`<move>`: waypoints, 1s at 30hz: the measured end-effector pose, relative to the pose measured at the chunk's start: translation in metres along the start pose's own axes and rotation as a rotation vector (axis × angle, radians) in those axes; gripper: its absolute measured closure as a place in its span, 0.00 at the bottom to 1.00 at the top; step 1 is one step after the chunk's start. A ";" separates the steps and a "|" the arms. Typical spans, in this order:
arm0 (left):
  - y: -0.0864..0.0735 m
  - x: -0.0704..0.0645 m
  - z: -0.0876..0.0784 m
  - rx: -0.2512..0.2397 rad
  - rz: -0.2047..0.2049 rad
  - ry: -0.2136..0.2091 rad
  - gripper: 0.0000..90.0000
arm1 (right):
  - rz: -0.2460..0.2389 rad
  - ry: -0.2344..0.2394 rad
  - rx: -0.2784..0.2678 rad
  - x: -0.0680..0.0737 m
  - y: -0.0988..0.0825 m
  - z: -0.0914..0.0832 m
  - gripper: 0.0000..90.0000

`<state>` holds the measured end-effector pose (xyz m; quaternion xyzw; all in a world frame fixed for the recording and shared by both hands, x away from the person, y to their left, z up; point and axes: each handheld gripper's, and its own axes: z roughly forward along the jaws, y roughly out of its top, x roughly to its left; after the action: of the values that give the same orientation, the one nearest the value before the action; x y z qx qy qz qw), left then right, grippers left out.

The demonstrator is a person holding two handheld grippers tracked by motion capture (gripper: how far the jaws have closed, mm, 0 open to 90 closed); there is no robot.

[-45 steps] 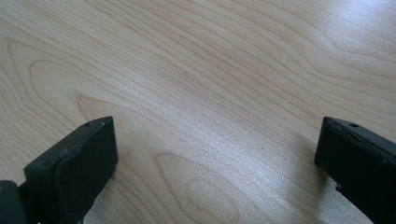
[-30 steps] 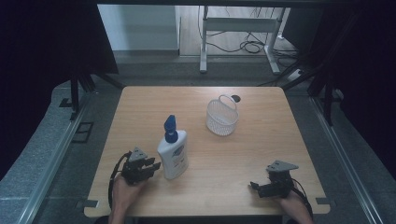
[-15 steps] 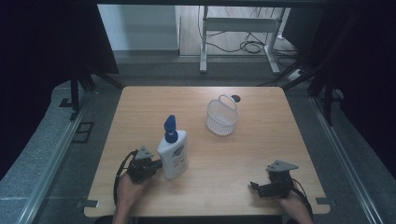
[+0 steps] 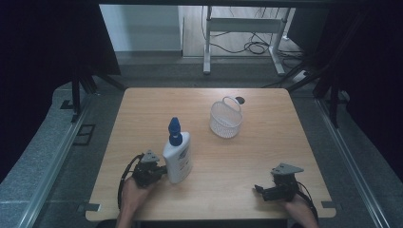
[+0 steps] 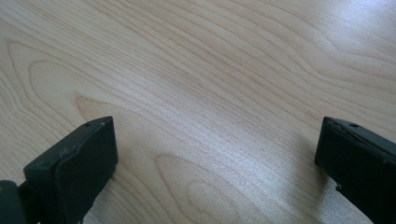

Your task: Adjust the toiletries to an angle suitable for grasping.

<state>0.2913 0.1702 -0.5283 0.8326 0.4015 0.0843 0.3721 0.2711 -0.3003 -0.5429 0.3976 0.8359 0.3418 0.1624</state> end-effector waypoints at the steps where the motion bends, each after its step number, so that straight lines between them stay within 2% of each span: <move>1: 0.000 -0.001 0.000 0.002 -0.001 0.000 0.99 | 0.000 0.000 0.000 0.000 0.000 0.000 0.00; 9: 0.000 -0.006 0.001 0.007 -0.011 -0.007 0.99 | 0.000 0.000 0.000 0.000 0.000 0.000 0.00; 30: 0.000 -0.026 0.001 0.033 0.027 -0.014 0.99 | 0.000 0.000 0.000 0.000 0.000 0.000 0.00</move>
<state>0.2747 0.1503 -0.5252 0.8447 0.3887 0.0768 0.3600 0.2711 -0.3003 -0.5429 0.3977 0.8358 0.3419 0.1622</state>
